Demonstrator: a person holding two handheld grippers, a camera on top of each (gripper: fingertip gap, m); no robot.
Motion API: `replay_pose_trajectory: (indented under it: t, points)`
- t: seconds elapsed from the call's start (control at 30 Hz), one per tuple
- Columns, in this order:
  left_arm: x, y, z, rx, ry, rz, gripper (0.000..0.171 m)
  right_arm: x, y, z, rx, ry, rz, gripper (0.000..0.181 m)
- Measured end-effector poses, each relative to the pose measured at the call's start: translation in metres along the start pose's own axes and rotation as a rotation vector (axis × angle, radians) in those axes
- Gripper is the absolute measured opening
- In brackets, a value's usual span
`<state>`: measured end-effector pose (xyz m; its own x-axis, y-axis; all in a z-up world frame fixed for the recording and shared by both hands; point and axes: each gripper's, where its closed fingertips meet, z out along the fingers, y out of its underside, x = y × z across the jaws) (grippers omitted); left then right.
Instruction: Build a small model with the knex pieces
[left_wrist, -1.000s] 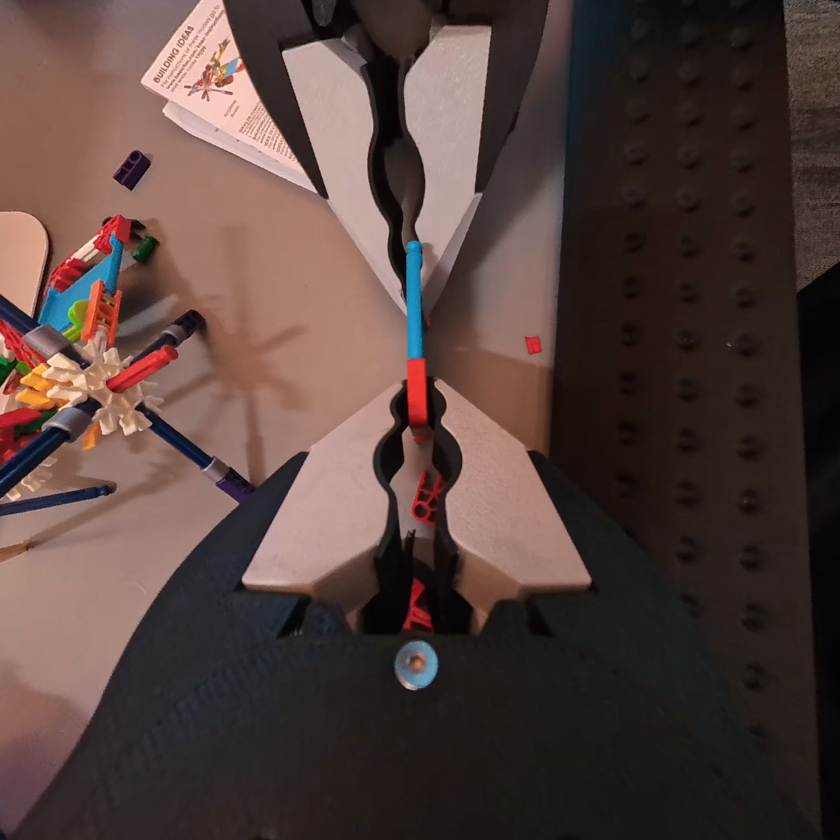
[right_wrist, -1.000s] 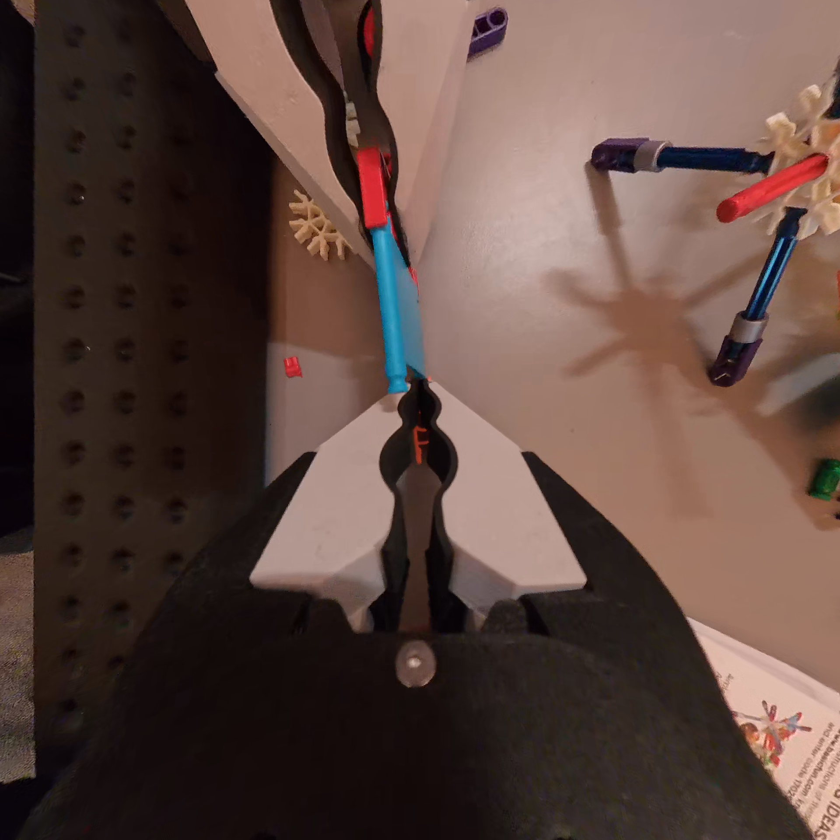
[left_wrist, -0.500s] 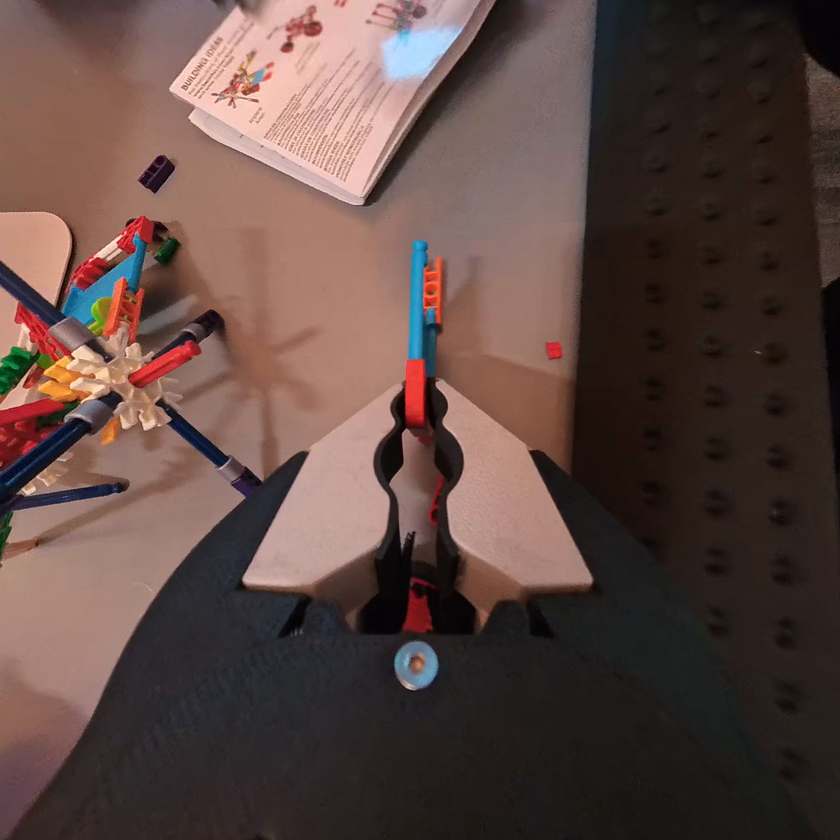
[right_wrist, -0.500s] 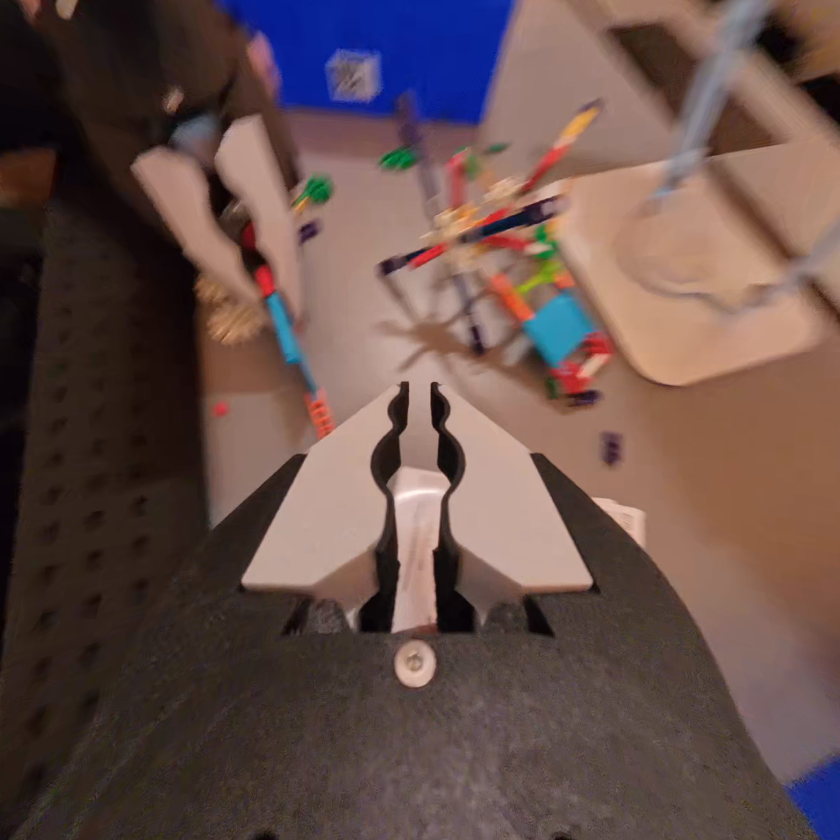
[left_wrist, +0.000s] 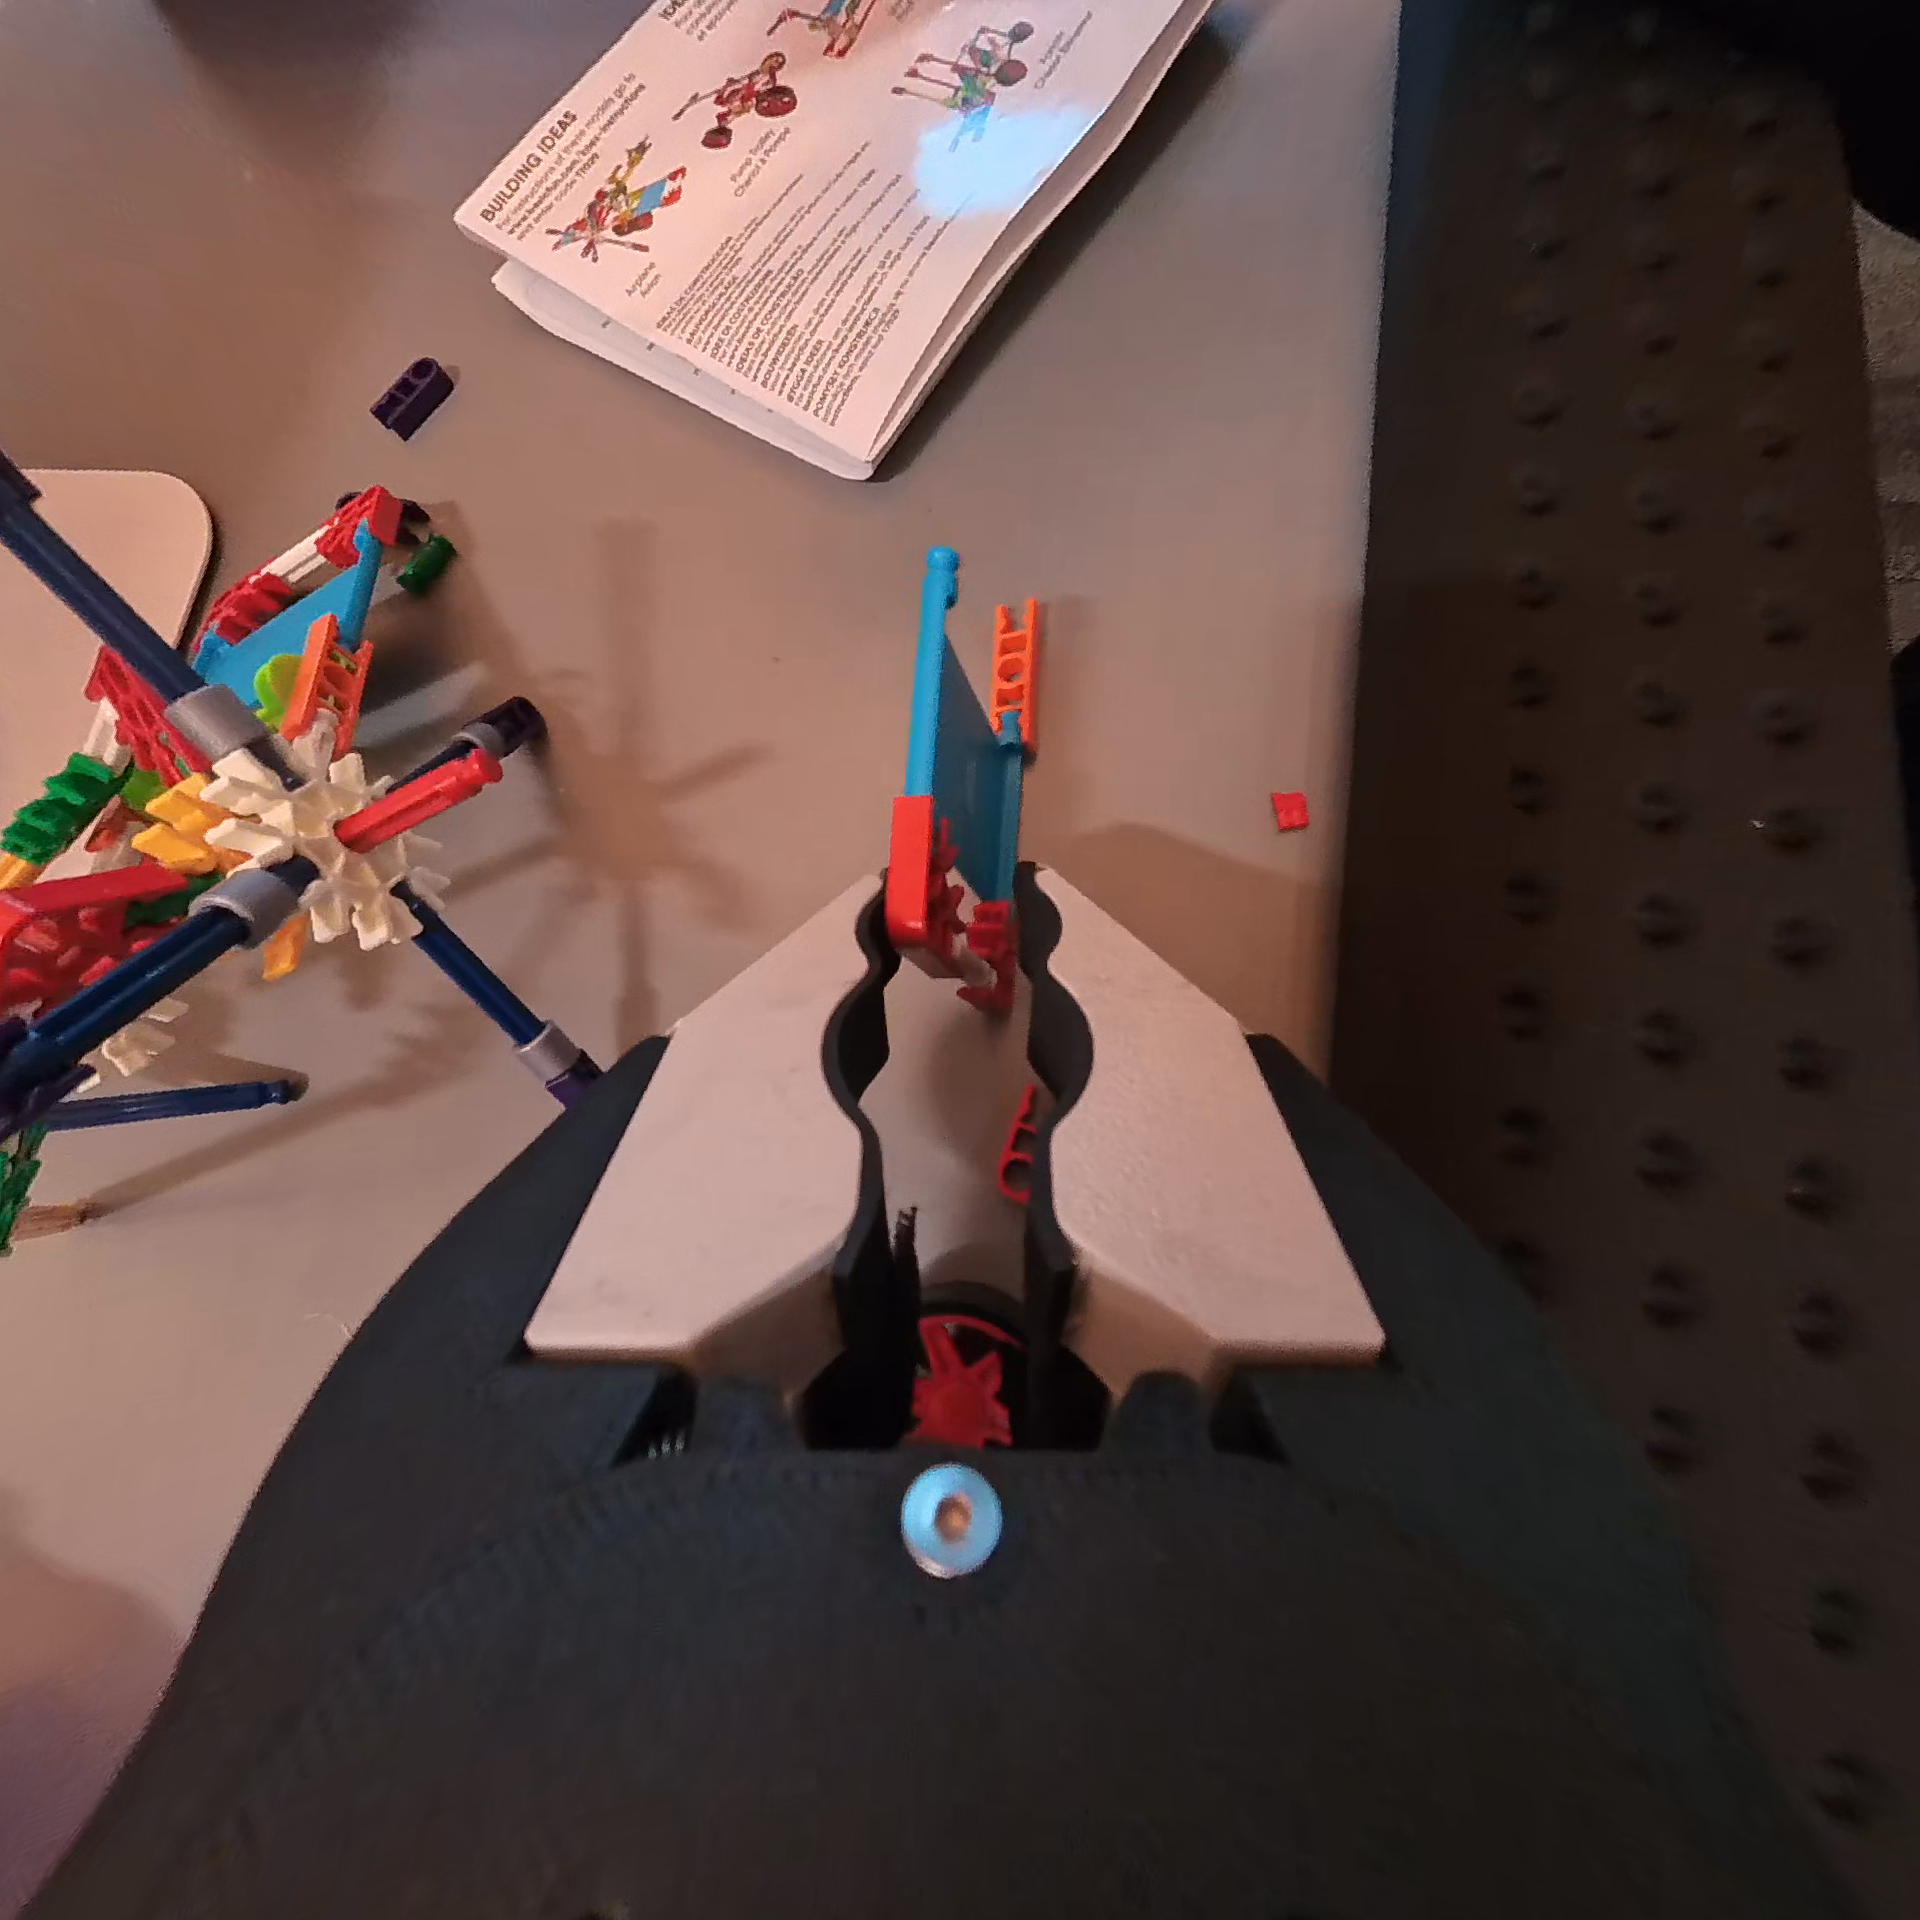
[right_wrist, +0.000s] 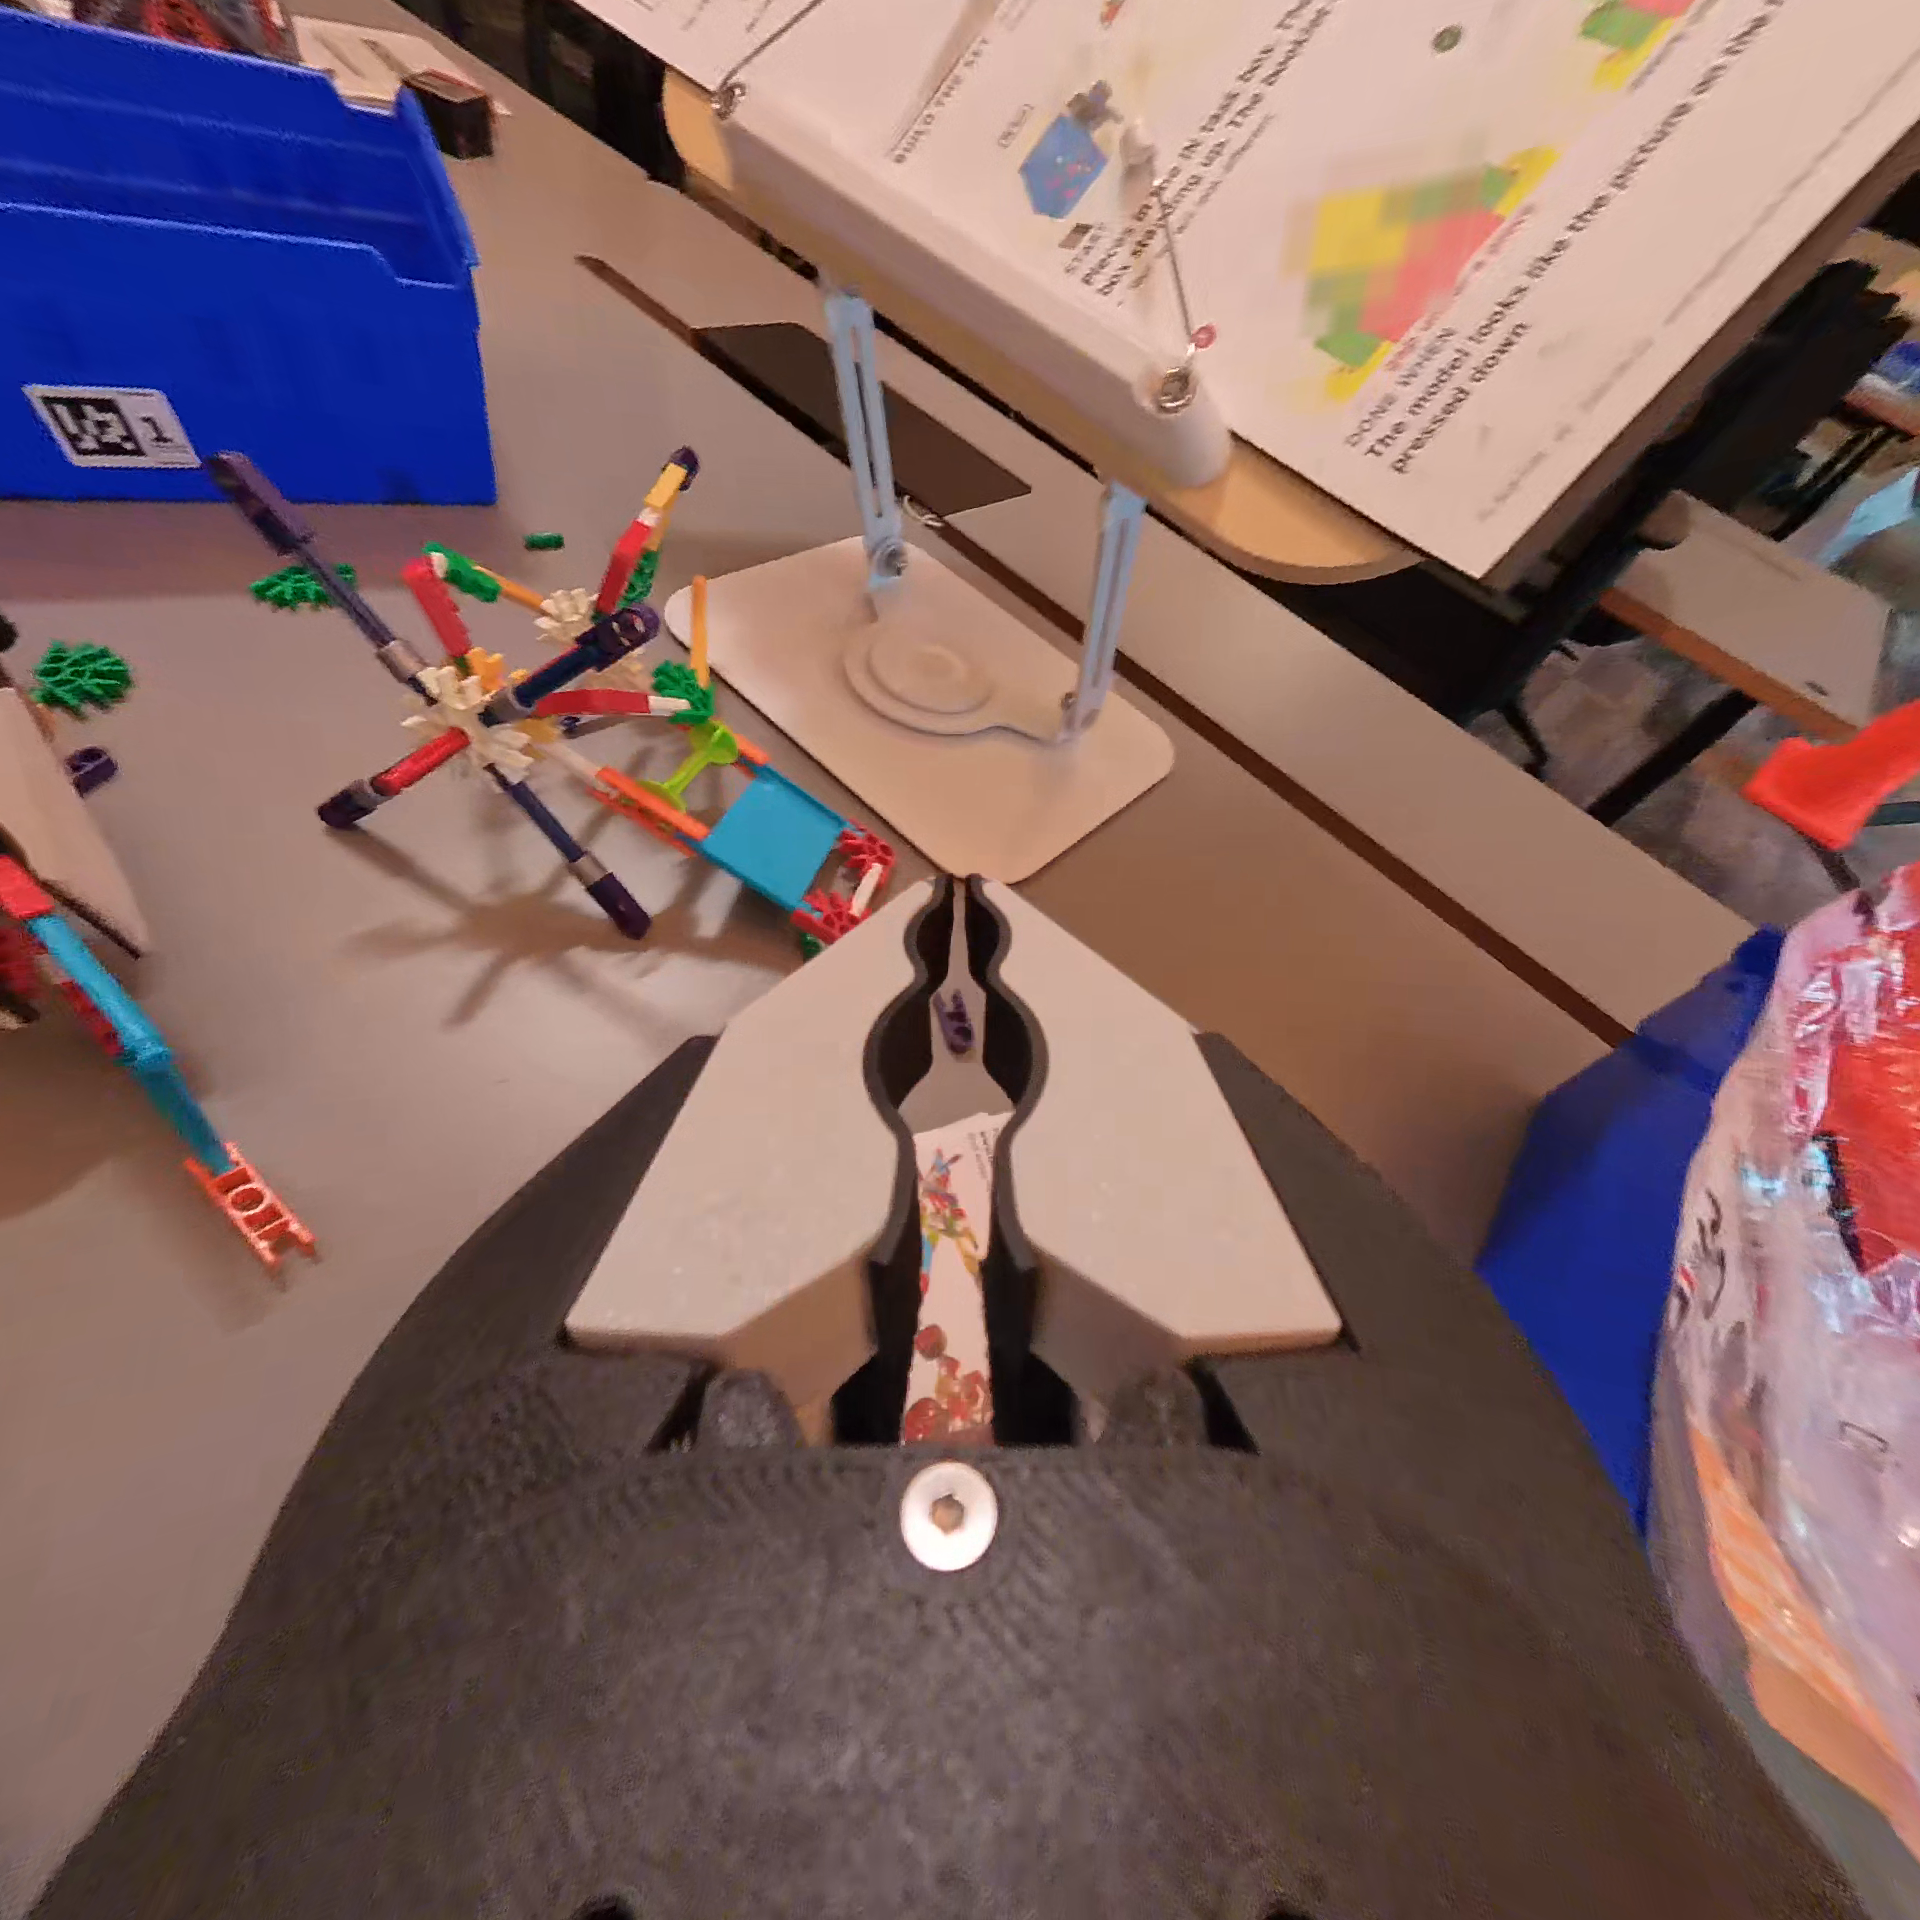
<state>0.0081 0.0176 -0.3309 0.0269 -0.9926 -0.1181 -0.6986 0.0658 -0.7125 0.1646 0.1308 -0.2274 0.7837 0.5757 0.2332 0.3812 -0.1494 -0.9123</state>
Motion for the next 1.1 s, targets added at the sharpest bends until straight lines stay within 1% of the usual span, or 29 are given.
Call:
replay_pose_trajectory:
  t: [0.1,0.17,0.23,0.3,0.4,0.7,0.8,0.93,1.1]
  points:
    - [-0.002,0.002,0.001,-0.001,-0.012,0.014,0.016,0.004,0.001,0.000,0.007,0.011,0.008,0.000]
    - [-0.003,0.001,0.001,0.006,-0.028,0.035,0.007,0.005,0.003,0.002,-0.005,0.028,-0.009,0.000]
    - [-0.004,0.000,0.001,0.012,-0.042,0.061,0.004,0.003,0.005,0.005,-0.017,0.024,-0.018,0.000]
    - [-0.010,-0.002,0.000,0.014,-0.095,0.104,0.004,0.002,0.006,0.007,-0.023,0.023,-0.027,0.000]
    - [-0.008,-0.003,0.001,0.021,-0.095,0.134,0.004,0.001,0.007,0.008,-0.028,0.026,-0.037,0.000]
    - [-0.012,-0.003,0.004,0.011,-0.163,0.216,0.004,0.008,0.004,0.006,-0.003,0.057,-0.023,0.001]
    - [-0.020,-0.002,0.003,-0.014,-0.237,0.294,0.004,0.007,0.005,0.007,-0.007,0.057,-0.024,0.001]
    - [-0.019,0.002,0.006,-0.051,-0.272,0.385,0.004,0.003,0.007,0.011,-0.021,0.044,-0.040,0.002]
    - [-0.024,0.003,0.005,-0.059,-0.308,0.408,0.004,0.002,0.007,0.012,-0.023,0.042,-0.044,0.001]
